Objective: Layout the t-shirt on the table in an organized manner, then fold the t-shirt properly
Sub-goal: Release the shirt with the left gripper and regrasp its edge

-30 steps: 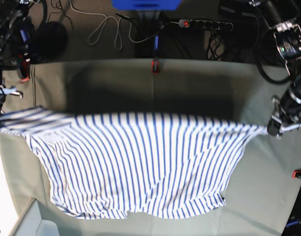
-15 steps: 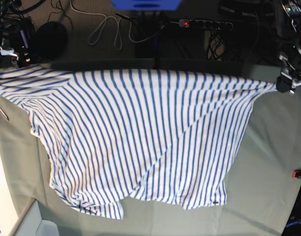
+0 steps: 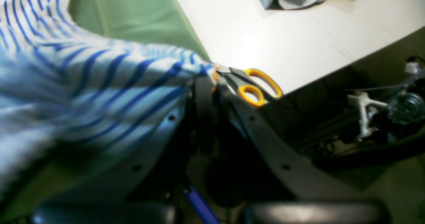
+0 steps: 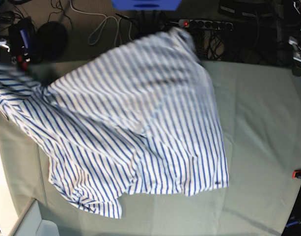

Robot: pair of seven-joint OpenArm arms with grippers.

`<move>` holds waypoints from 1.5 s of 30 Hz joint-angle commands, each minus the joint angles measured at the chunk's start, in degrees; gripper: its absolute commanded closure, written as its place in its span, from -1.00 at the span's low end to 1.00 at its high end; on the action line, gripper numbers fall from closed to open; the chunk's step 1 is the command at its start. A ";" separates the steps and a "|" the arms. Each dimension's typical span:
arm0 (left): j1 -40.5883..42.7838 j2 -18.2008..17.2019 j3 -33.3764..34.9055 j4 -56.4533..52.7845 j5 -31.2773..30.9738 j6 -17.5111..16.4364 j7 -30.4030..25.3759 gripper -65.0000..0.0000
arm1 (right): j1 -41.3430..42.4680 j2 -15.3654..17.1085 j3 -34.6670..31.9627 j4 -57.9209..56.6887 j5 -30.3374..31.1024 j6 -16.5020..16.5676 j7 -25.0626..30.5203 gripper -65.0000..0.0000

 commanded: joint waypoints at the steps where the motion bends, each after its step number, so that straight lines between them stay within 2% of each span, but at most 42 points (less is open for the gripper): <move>1: 0.12 -0.64 -0.45 0.91 -2.20 1.03 -0.84 1.00 | -0.30 0.57 0.18 1.07 0.79 -0.42 1.85 1.00; 7: -2.07 -0.55 -0.36 0.56 -2.20 1.03 -0.84 1.00 | -0.22 0.31 -2.46 1.07 0.71 -0.42 1.85 1.00; 11: -2.34 1.03 2.28 -1.20 -2.20 1.03 -0.75 1.00 | -0.13 0.31 -3.25 0.98 0.71 -0.42 1.85 1.00; 21: -6.91 2.17 18.63 -8.32 -2.56 1.03 -1.01 0.98 | 0.40 0.57 -8.78 0.98 0.62 -0.42 1.85 1.00; 28: -12.36 2.79 26.54 -16.76 -2.56 1.03 -1.36 0.98 | 3.04 0.83 -10.10 -0.17 0.53 -0.42 1.85 1.00; 36: -17.99 6.57 30.41 -23.97 -2.29 1.21 -0.92 0.98 | 3.56 3.03 -10.10 -2.71 0.53 -0.42 1.85 1.00; 45: -20.18 6.57 32.96 -26.61 -2.20 1.30 -1.36 0.98 | 3.30 3.82 -9.93 -3.42 0.53 -0.42 1.85 1.00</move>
